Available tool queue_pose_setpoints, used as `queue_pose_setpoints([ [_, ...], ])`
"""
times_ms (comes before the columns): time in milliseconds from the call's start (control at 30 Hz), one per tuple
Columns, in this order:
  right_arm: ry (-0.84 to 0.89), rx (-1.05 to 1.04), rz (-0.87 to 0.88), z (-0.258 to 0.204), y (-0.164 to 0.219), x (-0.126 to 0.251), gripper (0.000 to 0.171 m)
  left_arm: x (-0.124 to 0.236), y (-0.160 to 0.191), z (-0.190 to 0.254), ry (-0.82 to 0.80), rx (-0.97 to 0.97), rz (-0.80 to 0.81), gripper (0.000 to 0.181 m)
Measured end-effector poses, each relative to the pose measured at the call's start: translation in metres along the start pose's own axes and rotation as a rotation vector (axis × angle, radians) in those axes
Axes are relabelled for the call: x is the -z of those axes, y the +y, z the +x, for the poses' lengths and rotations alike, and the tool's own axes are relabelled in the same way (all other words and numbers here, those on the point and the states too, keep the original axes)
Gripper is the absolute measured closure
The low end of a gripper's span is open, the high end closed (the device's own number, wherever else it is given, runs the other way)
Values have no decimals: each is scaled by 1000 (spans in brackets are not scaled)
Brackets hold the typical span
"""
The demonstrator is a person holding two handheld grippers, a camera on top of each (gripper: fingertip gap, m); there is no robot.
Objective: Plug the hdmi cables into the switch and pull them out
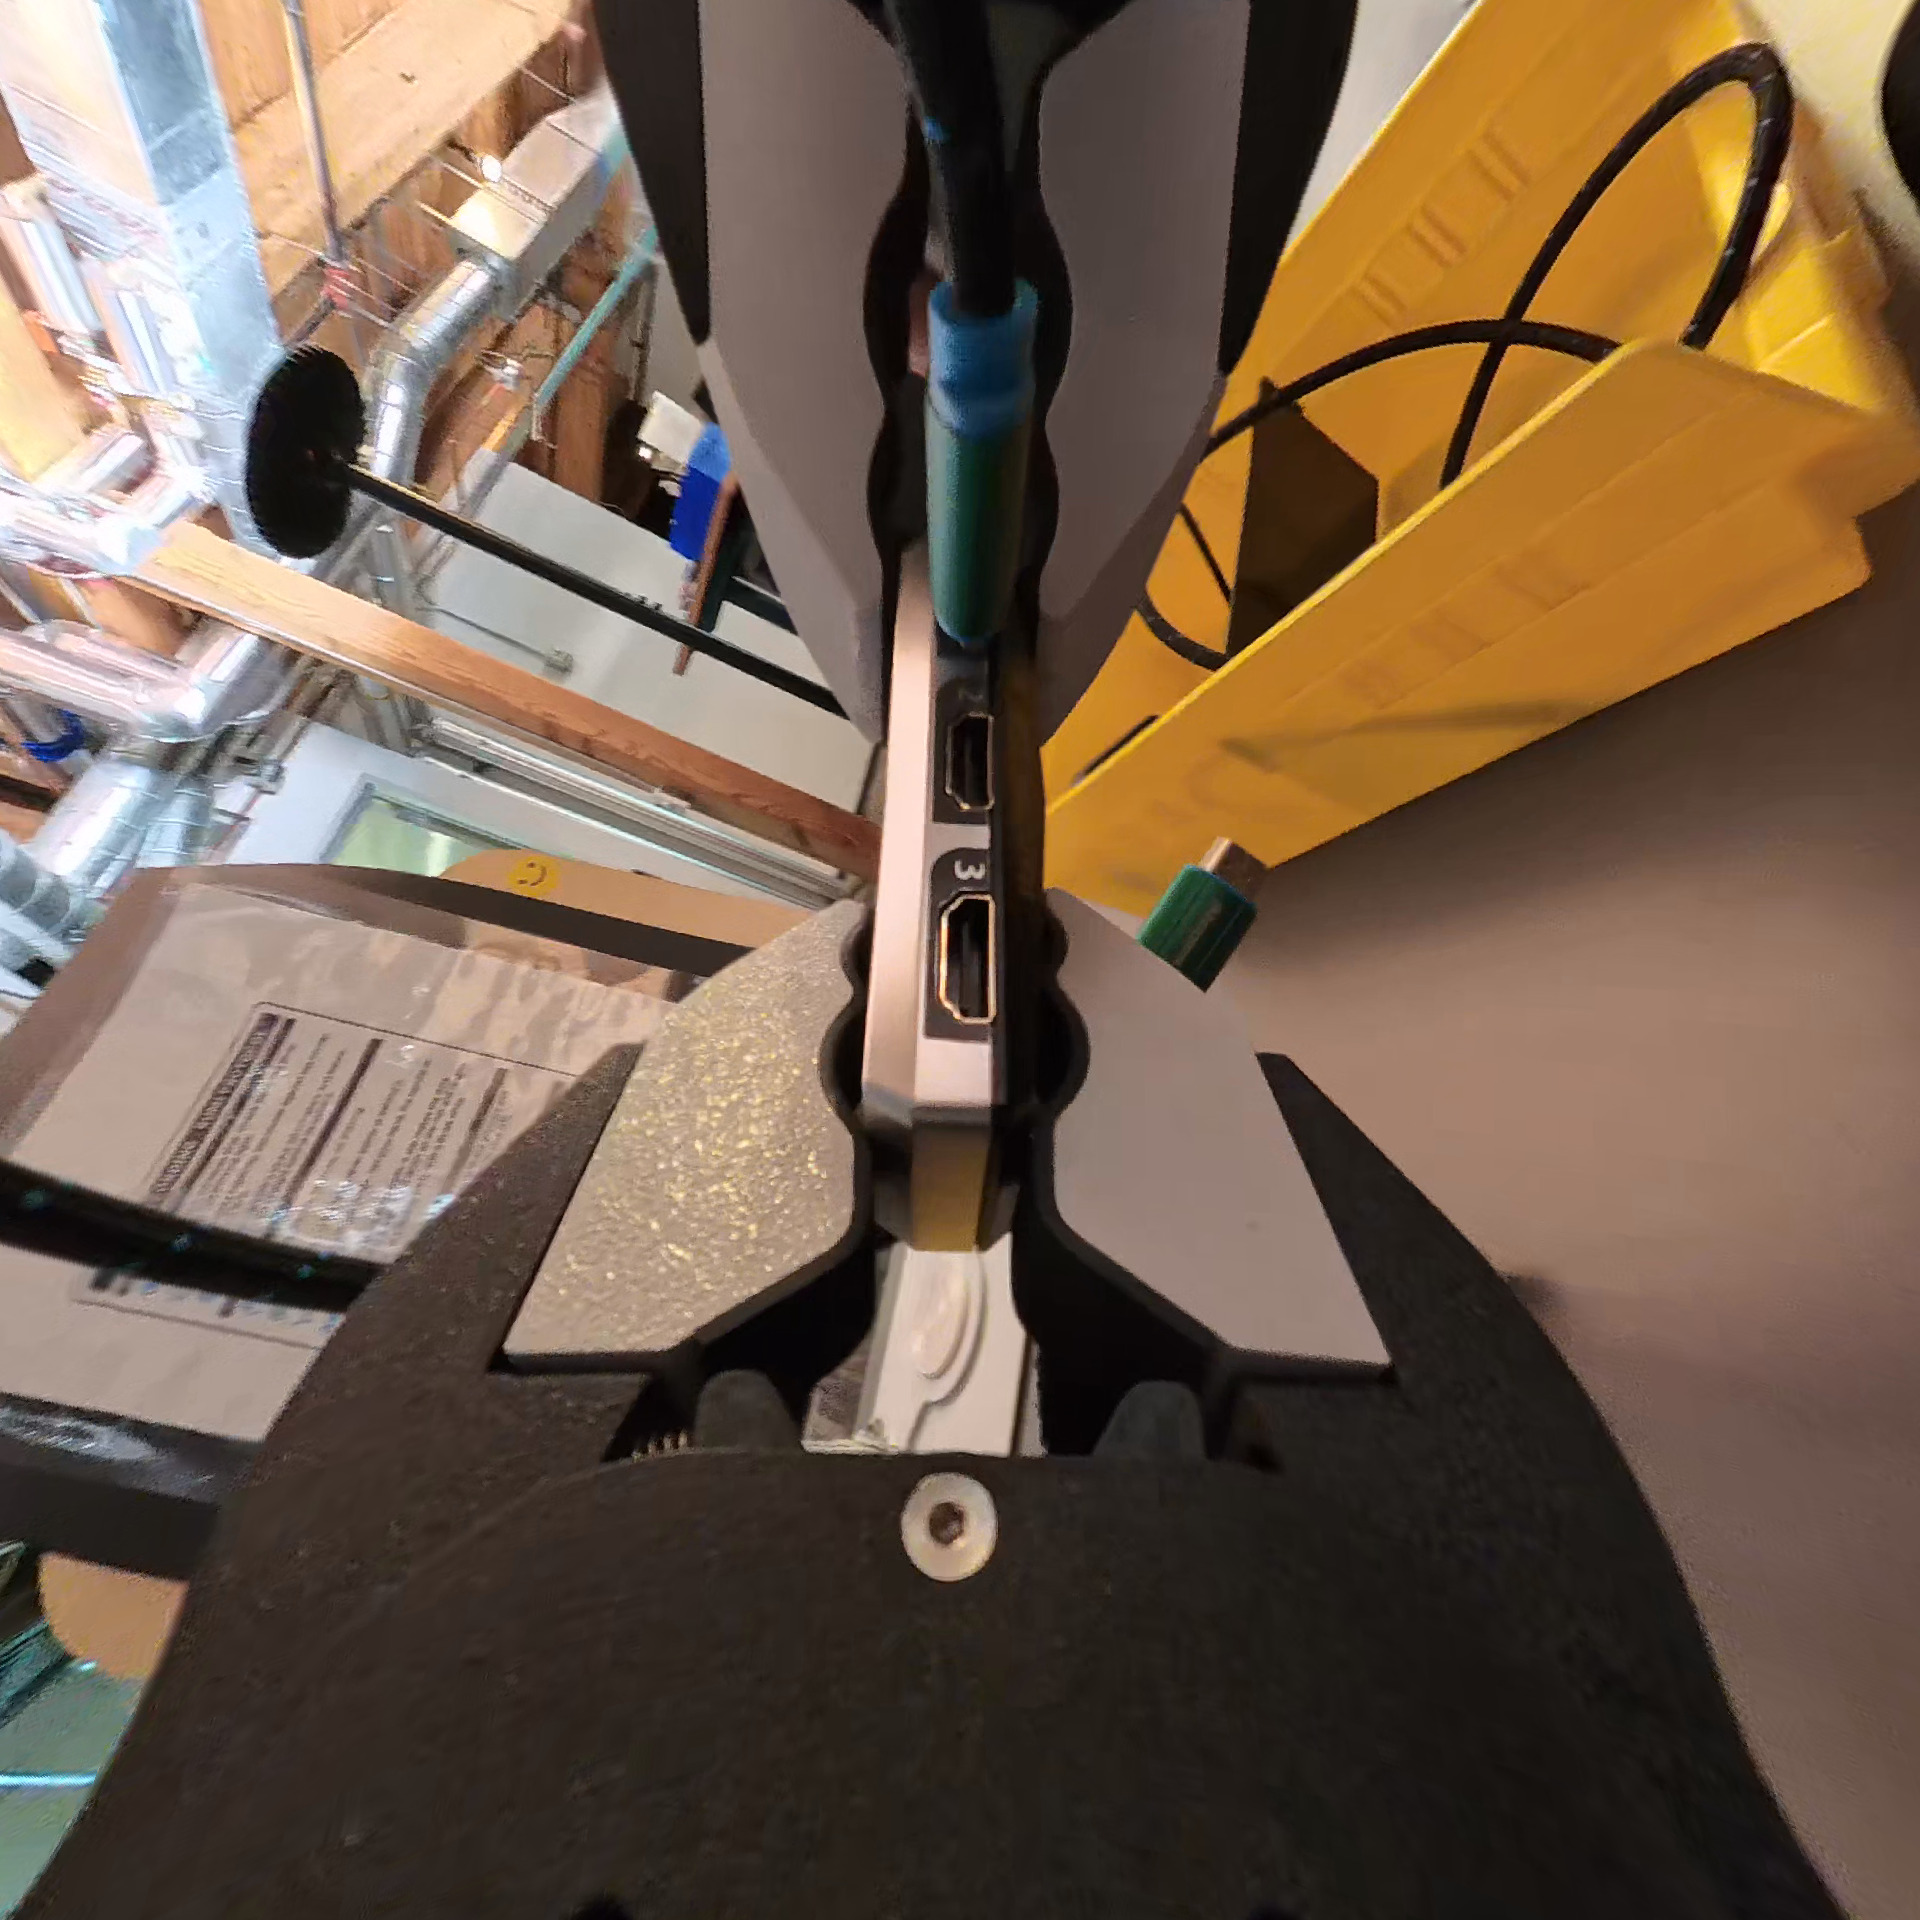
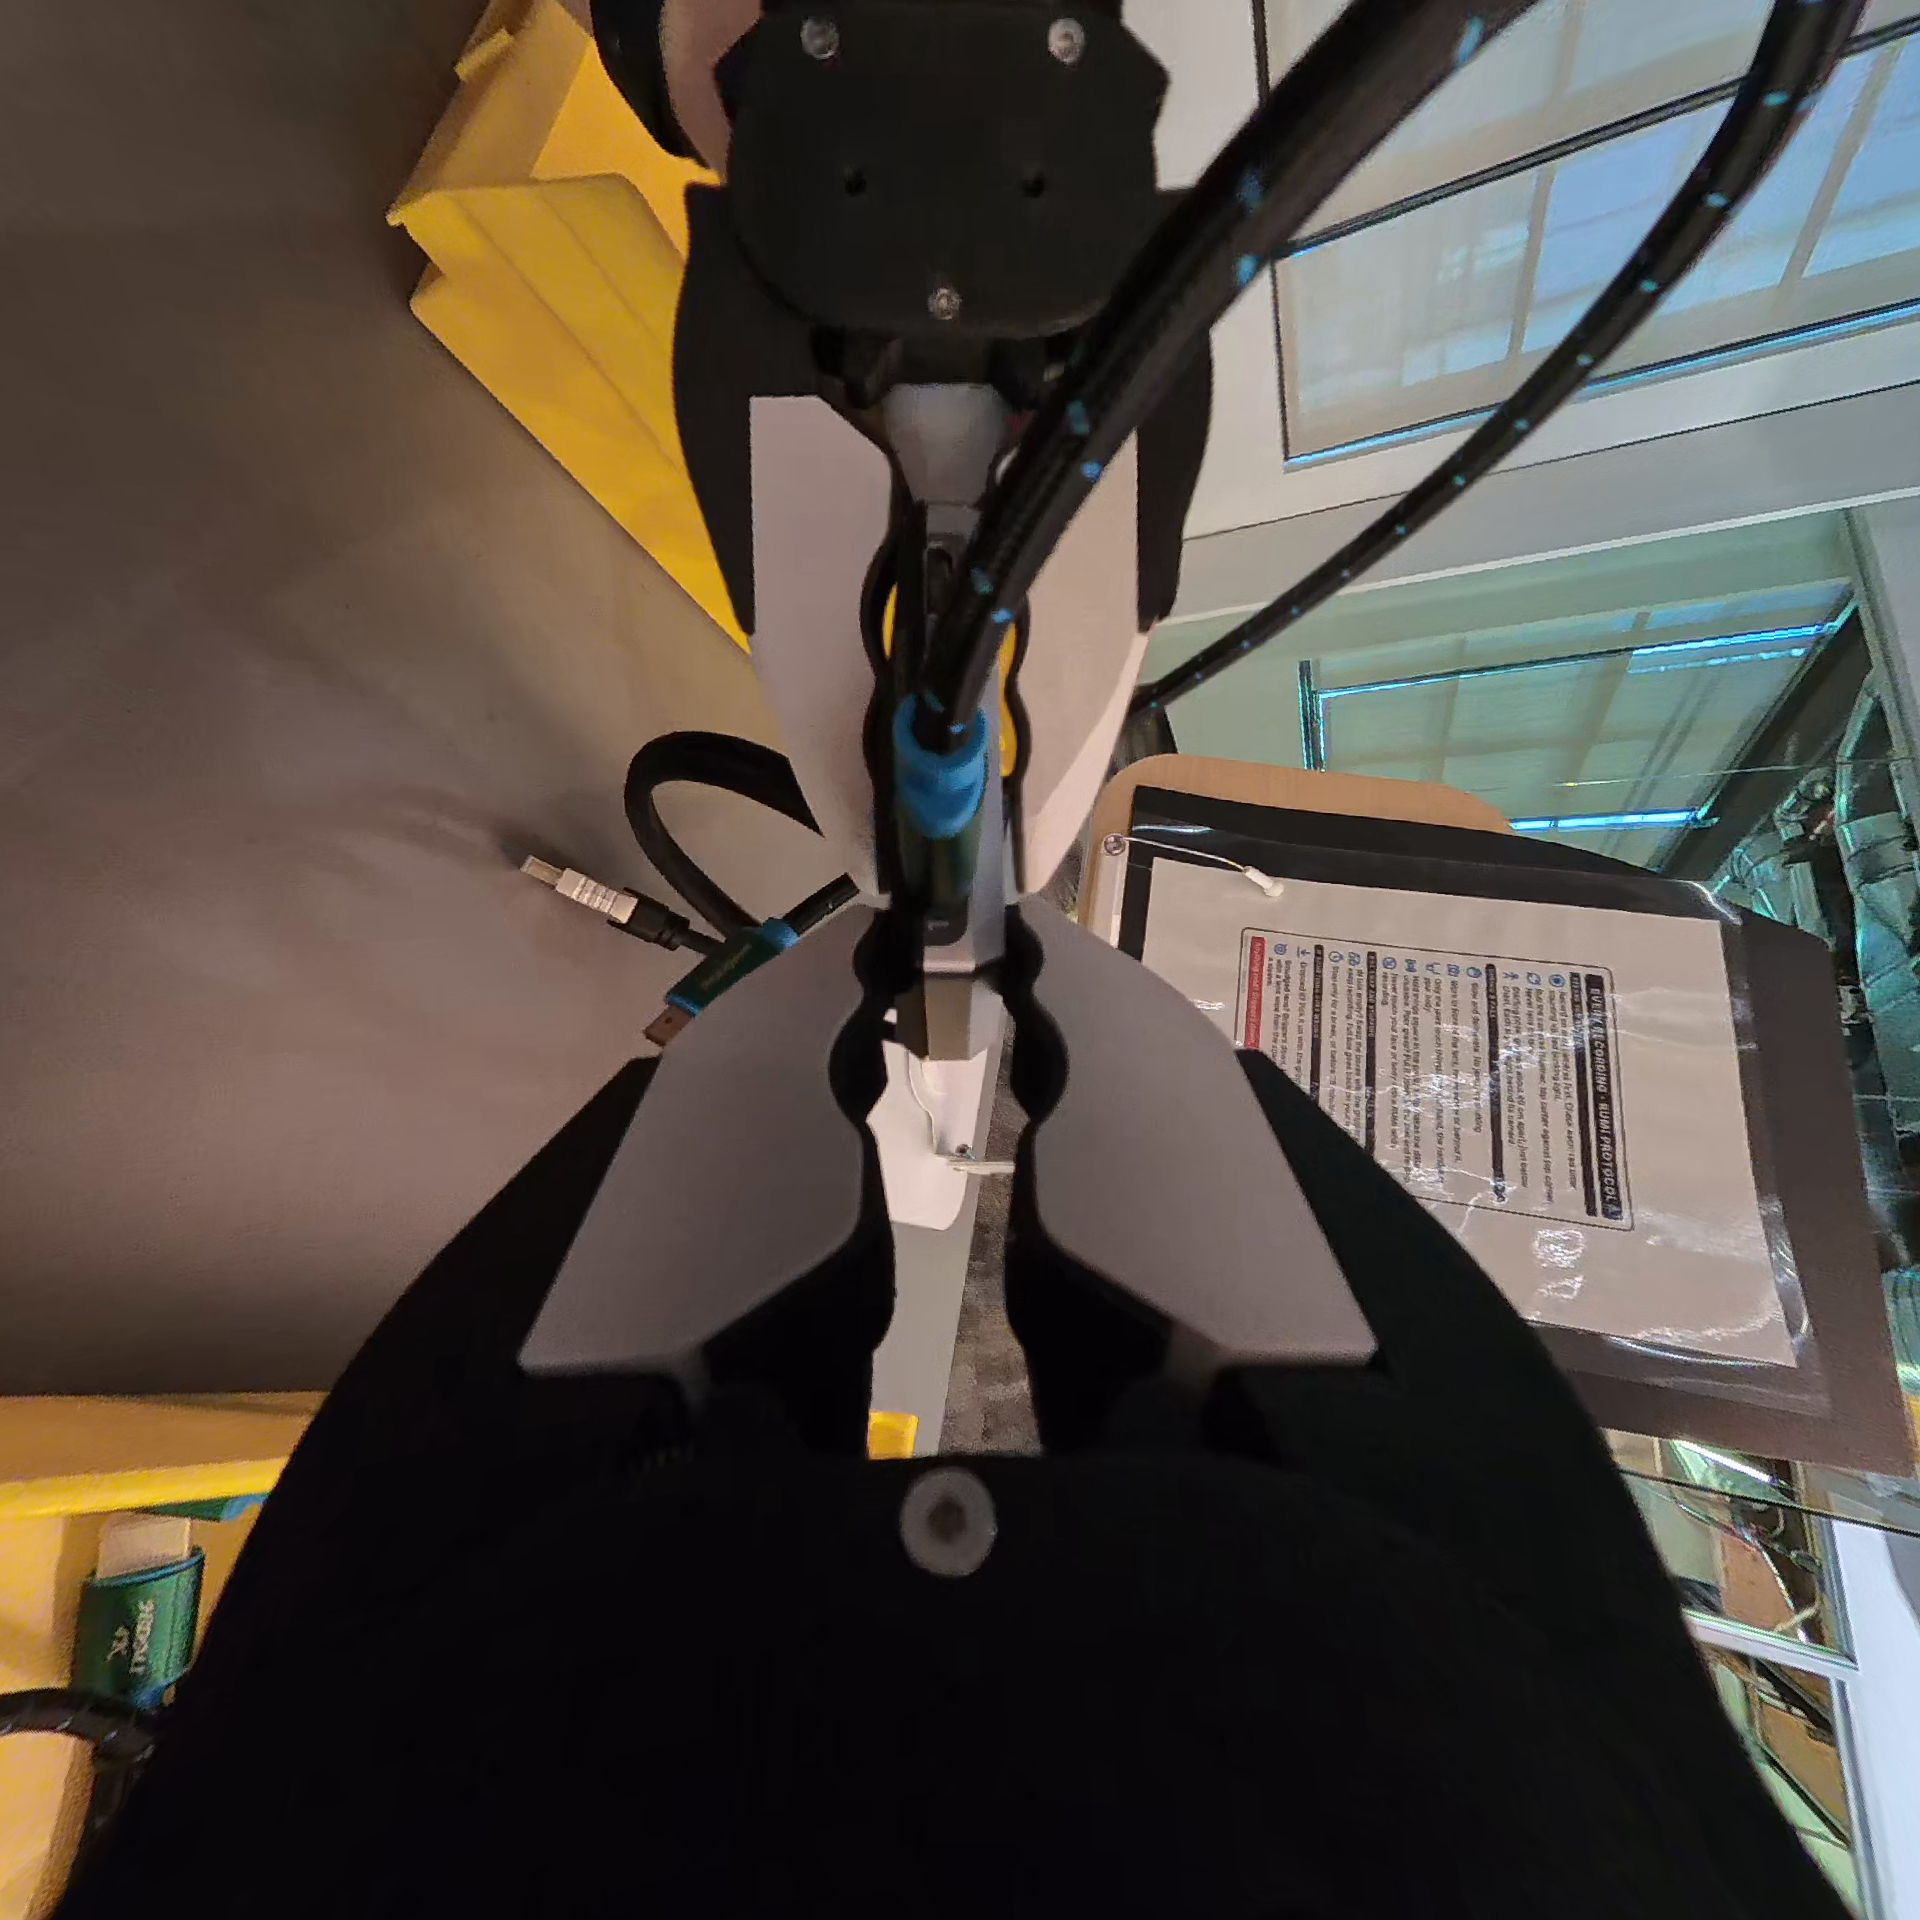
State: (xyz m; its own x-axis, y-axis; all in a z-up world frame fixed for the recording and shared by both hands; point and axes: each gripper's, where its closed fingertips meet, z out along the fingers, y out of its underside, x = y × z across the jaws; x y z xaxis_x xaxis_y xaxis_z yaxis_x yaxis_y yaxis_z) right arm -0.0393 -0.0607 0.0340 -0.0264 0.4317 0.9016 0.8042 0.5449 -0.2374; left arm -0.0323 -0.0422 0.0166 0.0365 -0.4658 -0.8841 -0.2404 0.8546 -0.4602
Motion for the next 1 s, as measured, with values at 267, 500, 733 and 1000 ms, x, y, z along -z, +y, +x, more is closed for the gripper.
queue_pose_setpoints([
  [267,-6,-14,13,-1,0,-1,151,3,-2,0,-32,-127,-33,153],
  [500,-37,-50,27,-8,7,-7,151,3,-4,9,23,-158,-29,154],
  [733,-12,-35,-8,-8,18,-13,151,0,5,9,18,-146,-94,155],
  [1000,84,-152,-99,9,39,-12,149,-2,24,-8,-69,-165,-233,153],
])
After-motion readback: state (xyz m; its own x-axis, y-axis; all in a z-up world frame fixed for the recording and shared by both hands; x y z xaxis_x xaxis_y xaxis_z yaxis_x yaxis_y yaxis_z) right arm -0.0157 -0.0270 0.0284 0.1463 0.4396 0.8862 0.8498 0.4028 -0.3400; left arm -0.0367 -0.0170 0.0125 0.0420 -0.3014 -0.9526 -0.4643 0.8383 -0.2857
